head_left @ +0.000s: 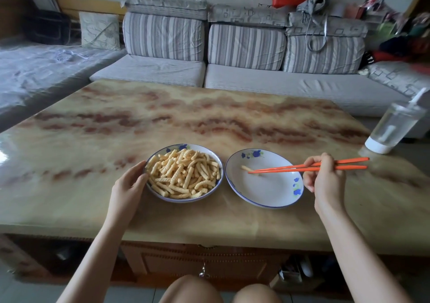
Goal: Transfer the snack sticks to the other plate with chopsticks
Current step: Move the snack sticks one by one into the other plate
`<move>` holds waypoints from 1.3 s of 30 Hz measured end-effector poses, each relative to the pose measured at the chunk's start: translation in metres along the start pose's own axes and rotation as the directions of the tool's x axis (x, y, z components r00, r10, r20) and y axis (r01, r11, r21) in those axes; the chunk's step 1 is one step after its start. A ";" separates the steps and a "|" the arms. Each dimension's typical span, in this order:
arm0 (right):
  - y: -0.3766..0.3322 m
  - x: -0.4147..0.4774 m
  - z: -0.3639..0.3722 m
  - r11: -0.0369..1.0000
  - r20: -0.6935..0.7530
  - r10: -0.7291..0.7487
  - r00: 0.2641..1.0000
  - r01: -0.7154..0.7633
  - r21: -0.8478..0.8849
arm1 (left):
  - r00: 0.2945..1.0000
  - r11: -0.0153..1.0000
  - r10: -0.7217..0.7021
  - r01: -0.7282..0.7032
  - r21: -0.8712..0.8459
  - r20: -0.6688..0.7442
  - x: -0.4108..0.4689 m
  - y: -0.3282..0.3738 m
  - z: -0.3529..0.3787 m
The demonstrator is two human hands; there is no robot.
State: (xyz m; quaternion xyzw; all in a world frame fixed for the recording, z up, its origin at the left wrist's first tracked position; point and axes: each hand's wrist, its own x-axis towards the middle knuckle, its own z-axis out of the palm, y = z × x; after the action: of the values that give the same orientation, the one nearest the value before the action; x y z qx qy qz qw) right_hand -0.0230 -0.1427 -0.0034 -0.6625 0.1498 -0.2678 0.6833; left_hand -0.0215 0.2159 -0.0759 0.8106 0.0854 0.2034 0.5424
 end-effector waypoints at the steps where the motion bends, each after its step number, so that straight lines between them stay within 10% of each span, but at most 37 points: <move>1: 0.000 0.001 -0.003 1.000 -0.018 -0.004 1.000 0.004 -0.001 | 1.000 1.000 0.000 0.000 -0.001 0.000 0.000 0.000 0.000; 10: -0.006 -0.001 -0.012 0.998 -0.080 -0.062 0.995 0.064 0.016 | 1.000 1.000 0.010 -0.010 0.006 -0.002 0.000 0.000 0.001; 24: -0.022 -0.046 0.051 0.993 0.329 -0.115 0.937 0.106 0.046 | 1.000 1.000 0.017 -0.017 0.015 -0.008 0.001 0.000 0.001; 39: -0.018 -0.054 0.056 0.994 0.368 -0.084 0.926 0.102 -0.032 | 1.000 1.000 0.002 -0.002 -0.001 -0.004 -0.001 0.001 0.001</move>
State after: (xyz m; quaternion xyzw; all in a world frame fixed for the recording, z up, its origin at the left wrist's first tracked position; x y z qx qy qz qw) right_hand -0.0380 -0.0656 0.0105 -0.7243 -0.0050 -0.1678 0.6687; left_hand -0.0220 0.2143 -0.0753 0.8101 0.0855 0.2053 0.5425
